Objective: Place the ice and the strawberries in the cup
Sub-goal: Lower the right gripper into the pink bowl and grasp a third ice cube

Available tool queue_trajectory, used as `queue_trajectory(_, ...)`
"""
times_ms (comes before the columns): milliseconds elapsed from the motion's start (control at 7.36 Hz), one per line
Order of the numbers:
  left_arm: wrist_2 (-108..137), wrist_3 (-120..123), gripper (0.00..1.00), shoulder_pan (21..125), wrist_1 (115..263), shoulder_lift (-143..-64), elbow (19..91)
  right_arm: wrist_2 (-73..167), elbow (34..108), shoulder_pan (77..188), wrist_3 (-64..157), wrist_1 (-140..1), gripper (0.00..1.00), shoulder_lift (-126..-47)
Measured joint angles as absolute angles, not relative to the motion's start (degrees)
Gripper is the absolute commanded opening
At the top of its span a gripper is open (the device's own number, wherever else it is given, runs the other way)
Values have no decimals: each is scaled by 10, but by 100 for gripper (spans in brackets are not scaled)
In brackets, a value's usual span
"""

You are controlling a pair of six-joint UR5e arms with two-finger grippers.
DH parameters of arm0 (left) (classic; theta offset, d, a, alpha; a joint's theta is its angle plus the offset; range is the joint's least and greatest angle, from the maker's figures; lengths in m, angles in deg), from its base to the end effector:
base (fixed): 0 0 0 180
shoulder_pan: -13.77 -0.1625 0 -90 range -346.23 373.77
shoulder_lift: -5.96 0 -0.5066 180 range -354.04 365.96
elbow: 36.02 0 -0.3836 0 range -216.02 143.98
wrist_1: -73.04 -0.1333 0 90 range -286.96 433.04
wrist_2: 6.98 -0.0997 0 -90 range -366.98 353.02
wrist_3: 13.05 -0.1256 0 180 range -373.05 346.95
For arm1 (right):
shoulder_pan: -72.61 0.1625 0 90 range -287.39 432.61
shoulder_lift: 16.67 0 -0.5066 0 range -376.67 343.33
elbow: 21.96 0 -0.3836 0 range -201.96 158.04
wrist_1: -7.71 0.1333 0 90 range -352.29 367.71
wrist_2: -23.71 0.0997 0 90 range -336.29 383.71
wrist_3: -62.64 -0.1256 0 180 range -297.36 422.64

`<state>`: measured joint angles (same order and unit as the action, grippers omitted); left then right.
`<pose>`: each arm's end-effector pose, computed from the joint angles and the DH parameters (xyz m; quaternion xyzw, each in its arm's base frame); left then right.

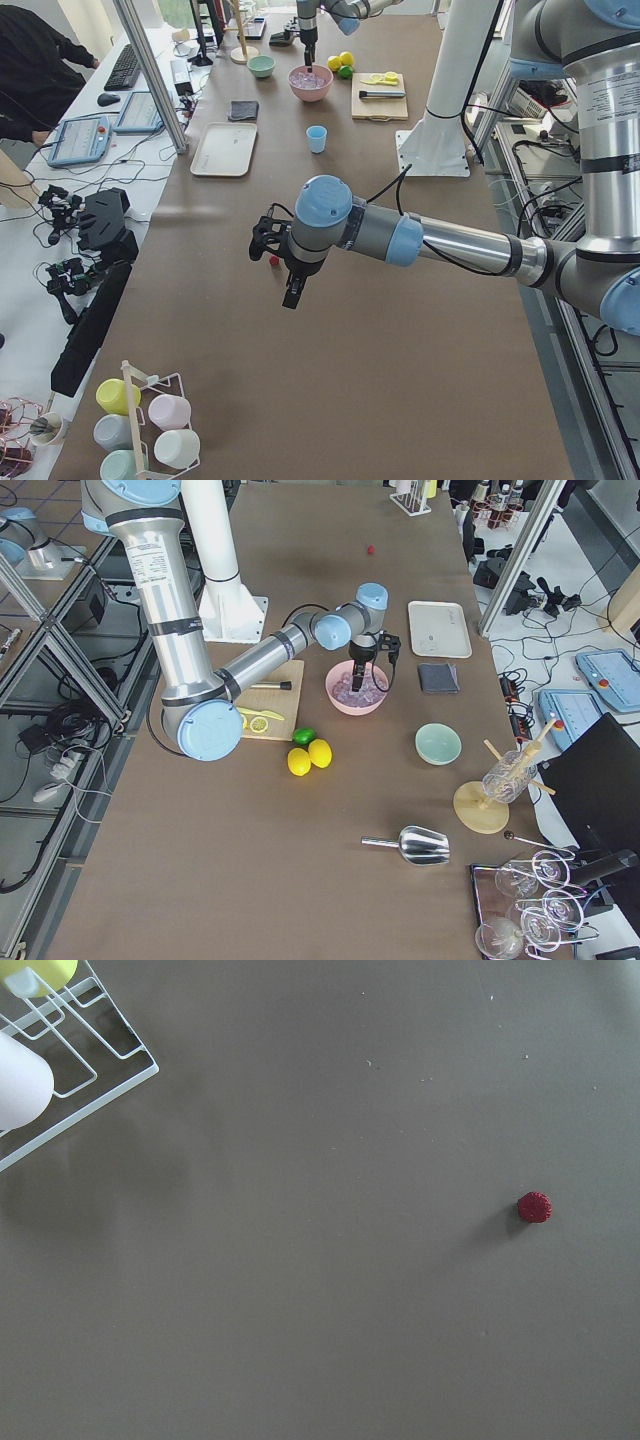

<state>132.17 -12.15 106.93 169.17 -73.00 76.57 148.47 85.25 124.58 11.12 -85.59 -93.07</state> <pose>-0.0602 -0.3960 0.6309 0.1478 0.4081 0.0320 0.9003 -0.3116 -0.4985 0.5039 -0.0433 -0.3658 0.0383 0.9289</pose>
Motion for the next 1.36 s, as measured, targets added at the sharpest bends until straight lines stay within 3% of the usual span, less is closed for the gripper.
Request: queue_trajectory(1358, 1340, -121, 97, 1069, 1761, -686, 766, 1490, 846, 1184, 54, -854, 70, -952)
